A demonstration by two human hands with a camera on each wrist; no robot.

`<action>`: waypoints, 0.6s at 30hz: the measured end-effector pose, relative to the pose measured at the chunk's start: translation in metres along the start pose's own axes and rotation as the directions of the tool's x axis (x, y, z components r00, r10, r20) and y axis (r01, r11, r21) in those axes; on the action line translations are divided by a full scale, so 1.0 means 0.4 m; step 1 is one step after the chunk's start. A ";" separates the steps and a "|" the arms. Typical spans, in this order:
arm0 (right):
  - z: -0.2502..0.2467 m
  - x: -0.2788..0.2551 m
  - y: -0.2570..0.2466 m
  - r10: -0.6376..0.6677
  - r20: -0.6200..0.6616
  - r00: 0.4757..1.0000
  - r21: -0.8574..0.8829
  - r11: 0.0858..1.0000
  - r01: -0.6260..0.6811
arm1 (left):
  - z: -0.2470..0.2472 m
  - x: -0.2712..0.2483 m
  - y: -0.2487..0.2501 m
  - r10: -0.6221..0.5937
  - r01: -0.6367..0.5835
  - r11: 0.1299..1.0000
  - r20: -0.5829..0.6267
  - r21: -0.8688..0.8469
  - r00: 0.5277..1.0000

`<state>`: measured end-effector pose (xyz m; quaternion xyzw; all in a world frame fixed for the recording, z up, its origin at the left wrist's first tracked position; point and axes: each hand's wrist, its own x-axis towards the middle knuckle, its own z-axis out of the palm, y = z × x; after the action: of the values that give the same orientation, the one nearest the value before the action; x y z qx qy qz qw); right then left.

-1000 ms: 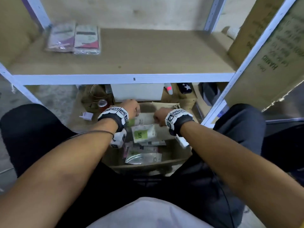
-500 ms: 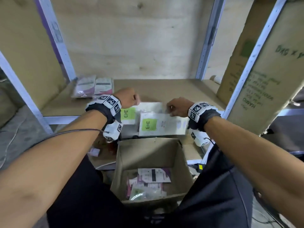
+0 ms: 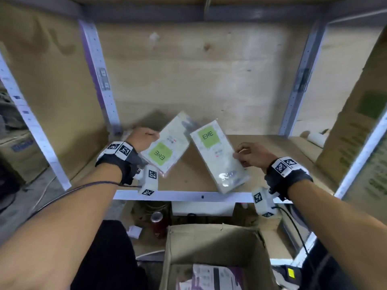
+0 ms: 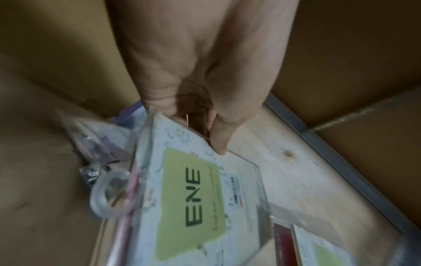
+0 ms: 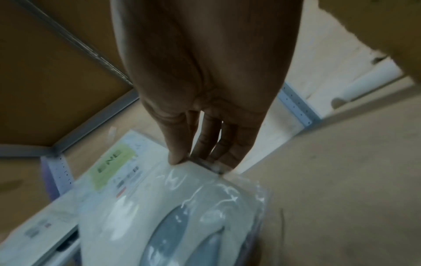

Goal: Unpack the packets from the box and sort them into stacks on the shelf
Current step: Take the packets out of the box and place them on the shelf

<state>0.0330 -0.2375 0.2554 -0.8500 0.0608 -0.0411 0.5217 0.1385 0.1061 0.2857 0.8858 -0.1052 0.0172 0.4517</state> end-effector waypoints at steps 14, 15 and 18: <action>0.333 0.331 -0.075 0.012 0.161 0.987 0.407 0.910 -0.077 | -0.093 0.215 -0.311 -0.450 0.289 0.821 -0.247 -0.493 0.858; 0.360 0.351 -0.084 0.005 0.174 0.985 0.412 0.908 -0.077 | -0.103 0.229 -0.325 -0.457 0.289 0.819 -0.258 -0.496 0.851; 0.440 0.409 -0.108 0.005 0.185 0.983 0.423 0.902 -0.084 | -0.131 0.272 -0.364 -0.454 0.301 0.841 -0.285 -0.450 0.844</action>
<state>0.2208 -0.0870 0.2154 -0.7131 0.0225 0.0353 0.6998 0.2778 0.2127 0.2143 0.7605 0.1633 0.0764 0.6238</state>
